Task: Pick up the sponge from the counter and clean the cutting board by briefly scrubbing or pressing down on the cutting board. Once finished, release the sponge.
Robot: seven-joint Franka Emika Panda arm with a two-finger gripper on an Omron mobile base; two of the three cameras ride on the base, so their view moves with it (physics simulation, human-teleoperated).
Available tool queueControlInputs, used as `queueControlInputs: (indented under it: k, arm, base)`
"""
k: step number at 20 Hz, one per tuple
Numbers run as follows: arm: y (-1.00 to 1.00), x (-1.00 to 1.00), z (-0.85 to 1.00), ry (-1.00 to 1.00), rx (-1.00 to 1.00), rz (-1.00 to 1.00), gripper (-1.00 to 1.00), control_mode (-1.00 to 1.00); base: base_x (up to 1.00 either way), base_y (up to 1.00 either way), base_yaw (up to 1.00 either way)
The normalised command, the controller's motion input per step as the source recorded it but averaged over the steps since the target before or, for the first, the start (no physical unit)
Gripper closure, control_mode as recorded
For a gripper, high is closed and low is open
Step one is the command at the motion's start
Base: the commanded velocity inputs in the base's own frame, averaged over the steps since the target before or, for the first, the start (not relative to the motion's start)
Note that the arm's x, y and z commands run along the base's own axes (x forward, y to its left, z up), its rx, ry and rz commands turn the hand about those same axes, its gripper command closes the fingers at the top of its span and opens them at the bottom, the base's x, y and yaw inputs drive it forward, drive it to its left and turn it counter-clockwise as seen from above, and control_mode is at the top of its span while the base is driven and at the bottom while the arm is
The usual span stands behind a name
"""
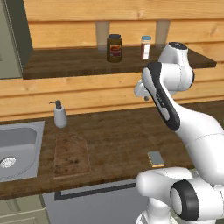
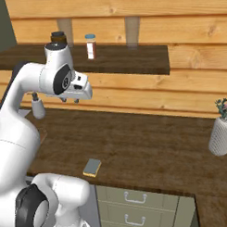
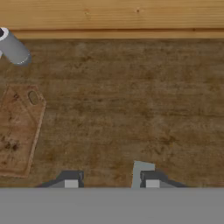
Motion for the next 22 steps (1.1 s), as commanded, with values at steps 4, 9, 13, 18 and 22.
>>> queueControlInputs:
  k: [4, 9, 13, 18, 22]
  arm:
    - [0.0, -0.04, -0.06, 0.0, -0.03, -0.04, -1.0, -1.0]
    - [0.0, -0.53, -0.43, 0.0, 0.0, -0.02, -1.0, -1.0]
    - [0.0, -0.69, -0.57, 0.0, 0.0, 0.0, -1.0, -1.0]
    - [-0.01, -0.44, -0.51, 0.0, 0.0, 0.0, -1.0, -1.0]
    - [-0.06, -0.24, -0.32, 0.0, 0.0, 0.0, -1.0, -1.0]
  base:
    - [0.0, 0.0, 0.0]
    - [0.0, 0.0, 0.0]
    - [0.0, 0.0, 0.0]
    - [0.0, 0.0, 0.0]
    - [0.0, 0.0, 0.0]
